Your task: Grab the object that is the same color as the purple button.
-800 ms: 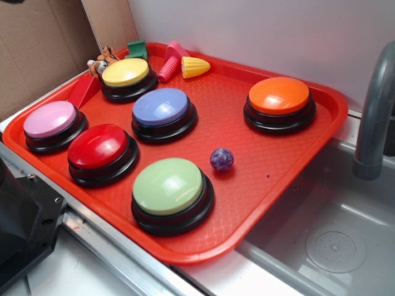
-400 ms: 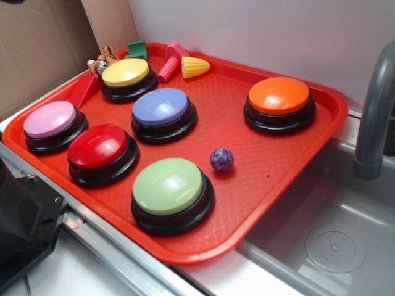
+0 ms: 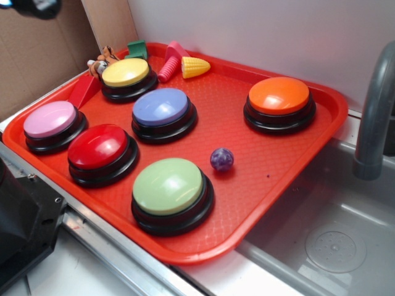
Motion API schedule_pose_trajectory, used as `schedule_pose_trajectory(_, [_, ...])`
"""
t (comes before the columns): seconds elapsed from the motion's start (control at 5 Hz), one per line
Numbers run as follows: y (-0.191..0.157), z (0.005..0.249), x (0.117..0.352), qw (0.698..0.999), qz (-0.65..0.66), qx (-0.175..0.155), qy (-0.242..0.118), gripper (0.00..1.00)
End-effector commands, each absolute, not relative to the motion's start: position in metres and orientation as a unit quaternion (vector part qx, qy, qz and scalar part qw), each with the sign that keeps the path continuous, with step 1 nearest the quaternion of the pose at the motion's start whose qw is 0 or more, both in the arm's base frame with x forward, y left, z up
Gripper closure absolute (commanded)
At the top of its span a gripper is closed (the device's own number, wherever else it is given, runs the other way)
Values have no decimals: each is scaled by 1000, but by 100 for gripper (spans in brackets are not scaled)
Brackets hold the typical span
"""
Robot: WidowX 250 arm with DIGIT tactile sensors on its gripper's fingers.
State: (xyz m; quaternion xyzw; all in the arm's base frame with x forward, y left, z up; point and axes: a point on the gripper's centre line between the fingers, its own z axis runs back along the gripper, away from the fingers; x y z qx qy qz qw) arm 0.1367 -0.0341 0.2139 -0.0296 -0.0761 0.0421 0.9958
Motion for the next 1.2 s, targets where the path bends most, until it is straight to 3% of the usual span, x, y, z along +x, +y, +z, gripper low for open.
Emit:
schedule_pose_trajectory(0.0, [-62, 193, 173, 989, 85, -49, -113, 0])
schedule_pose_trajectory(0.4, [-101, 145, 225, 987, 83, -74, -114, 0])
schedule_pose_trajectory(1.0, [-120, 65, 235, 988, 112, -89, -58, 0])
